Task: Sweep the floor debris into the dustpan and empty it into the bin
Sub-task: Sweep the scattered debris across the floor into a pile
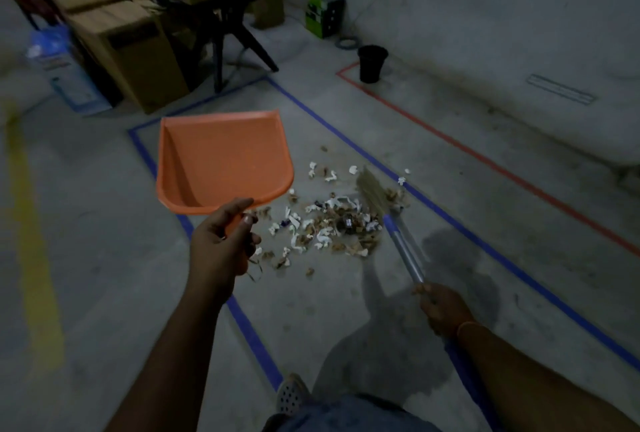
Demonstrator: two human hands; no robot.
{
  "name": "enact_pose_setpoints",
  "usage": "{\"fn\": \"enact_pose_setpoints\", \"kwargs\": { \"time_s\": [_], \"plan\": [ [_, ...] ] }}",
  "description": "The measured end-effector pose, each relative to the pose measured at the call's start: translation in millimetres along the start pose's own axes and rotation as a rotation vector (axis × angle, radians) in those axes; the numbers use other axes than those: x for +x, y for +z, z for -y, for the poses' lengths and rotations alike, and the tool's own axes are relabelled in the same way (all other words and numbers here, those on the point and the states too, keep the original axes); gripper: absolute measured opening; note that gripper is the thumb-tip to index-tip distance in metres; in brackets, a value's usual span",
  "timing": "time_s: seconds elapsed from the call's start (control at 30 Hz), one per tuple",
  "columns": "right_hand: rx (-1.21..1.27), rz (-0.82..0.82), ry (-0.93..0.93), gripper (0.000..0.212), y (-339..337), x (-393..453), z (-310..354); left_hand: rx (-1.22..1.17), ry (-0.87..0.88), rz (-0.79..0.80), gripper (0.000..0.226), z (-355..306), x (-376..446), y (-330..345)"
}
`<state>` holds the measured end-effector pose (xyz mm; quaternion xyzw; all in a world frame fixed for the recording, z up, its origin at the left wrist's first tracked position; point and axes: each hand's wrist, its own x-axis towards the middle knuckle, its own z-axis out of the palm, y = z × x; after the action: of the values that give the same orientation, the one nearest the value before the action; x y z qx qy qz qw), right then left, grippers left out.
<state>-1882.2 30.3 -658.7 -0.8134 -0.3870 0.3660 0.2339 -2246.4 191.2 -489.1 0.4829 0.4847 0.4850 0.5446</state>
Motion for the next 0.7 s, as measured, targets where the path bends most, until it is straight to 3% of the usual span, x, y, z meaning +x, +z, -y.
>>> {"fn": "enact_pose_setpoints", "kwargs": {
  "time_s": [0.2,0.33,0.7],
  "plan": [
    [-0.025,0.033,-0.056,0.023,7.3,0.8,11.4,0.006,0.045,-0.127,0.030,3.4,-20.8,-25.3],
    [-0.076,0.148,-0.094,0.026,35.5,7.2,26.8,-0.001,0.054,-0.176,0.030,11.0,-24.6,-42.5],
    [-0.299,0.461,-0.229,0.025,228.7,19.2,88.2,0.080,0.029,-0.182,0.029,39.4,12.8,-142.1]
  ]
}}
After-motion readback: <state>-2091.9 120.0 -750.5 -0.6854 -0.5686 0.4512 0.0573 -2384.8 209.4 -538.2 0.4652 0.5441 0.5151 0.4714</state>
